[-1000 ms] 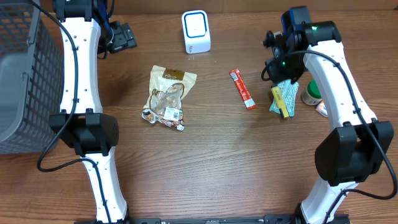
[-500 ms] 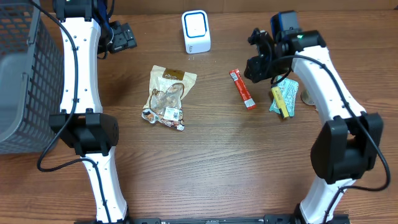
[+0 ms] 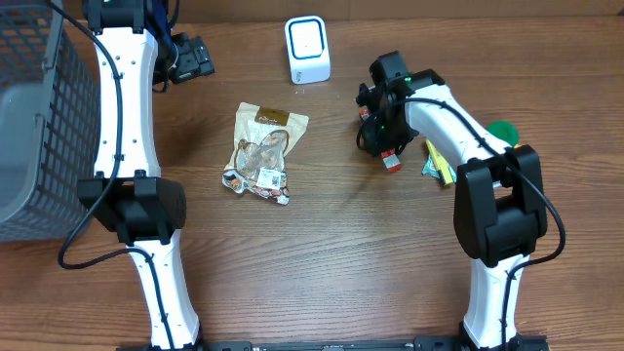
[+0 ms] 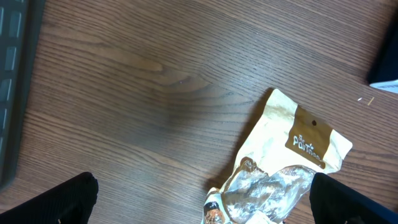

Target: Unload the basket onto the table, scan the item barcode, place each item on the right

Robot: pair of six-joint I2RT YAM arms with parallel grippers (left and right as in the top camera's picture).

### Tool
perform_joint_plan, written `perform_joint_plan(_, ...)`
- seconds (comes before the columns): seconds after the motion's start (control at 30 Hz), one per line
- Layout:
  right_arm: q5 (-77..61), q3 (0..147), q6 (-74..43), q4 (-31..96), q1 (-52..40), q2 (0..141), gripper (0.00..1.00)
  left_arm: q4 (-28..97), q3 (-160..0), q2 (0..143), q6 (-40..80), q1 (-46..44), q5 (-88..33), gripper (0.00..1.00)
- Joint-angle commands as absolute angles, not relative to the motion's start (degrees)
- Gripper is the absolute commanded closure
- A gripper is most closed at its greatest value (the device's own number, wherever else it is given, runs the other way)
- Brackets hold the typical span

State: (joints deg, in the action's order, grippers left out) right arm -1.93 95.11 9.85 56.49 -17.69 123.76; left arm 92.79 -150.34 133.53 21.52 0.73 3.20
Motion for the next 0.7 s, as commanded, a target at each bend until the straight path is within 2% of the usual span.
perform_joint_plan(0.0,1.1,93.4,8.1,55.5,-17.7,124.3,0.55,92.7,-150.2,133.8,22.3,0.3,3.0,0.0)
perform_joint_plan(0.2,1.1,93.2,7.9,54.5,-17.7,124.3,0.51,92.7,-150.2,133.8,22.3,0.3,3.0,0.0)
perform_joint_plan(0.67,1.9,90.0,7.5,53.0,-17.5,124.3,0.51,92.7,-150.2,133.8,22.3,0.3,3.0,0.0)
